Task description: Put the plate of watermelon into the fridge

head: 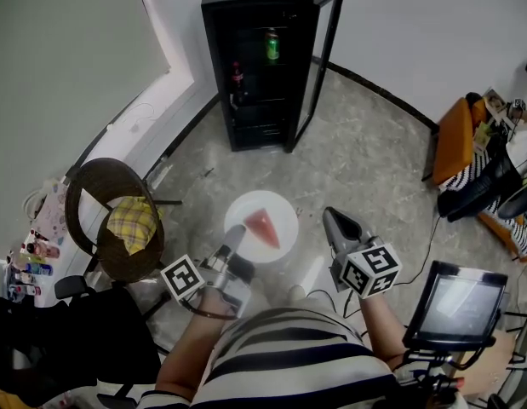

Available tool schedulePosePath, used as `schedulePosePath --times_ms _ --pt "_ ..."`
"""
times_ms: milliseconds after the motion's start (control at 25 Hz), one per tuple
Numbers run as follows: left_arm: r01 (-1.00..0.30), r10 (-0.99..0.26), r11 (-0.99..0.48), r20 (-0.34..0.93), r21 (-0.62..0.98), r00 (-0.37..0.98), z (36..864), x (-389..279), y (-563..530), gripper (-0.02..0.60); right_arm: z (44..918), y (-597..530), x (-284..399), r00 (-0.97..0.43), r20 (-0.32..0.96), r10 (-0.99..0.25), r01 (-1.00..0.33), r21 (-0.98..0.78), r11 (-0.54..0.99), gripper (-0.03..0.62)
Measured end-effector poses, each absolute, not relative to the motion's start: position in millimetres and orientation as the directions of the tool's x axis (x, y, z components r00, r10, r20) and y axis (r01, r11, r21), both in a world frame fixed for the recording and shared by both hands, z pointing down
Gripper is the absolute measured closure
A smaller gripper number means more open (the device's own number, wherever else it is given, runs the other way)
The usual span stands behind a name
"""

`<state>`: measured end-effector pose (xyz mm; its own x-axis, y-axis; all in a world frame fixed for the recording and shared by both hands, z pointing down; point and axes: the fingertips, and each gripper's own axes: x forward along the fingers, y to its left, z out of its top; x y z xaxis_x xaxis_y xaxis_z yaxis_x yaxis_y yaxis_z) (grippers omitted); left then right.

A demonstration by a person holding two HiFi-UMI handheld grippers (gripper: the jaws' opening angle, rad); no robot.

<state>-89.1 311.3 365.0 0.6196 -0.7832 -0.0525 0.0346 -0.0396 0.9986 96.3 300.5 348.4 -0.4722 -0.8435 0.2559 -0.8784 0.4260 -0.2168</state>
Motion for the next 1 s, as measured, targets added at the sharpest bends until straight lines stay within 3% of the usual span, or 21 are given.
schedulePosePath --times_ms 320,1000 --pt "0.048 -0.752 -0.052 -0.071 0.997 0.655 375 -108 275 0.535 345 261 49 -0.476 0.233 -0.848 -0.878 -0.181 0.443 0.597" --pt "0.013 -0.715 -0.059 -0.051 0.998 0.697 381 -106 223 0.535 340 210 38 -0.443 0.229 -0.867 -0.895 -0.169 0.413 0.597"
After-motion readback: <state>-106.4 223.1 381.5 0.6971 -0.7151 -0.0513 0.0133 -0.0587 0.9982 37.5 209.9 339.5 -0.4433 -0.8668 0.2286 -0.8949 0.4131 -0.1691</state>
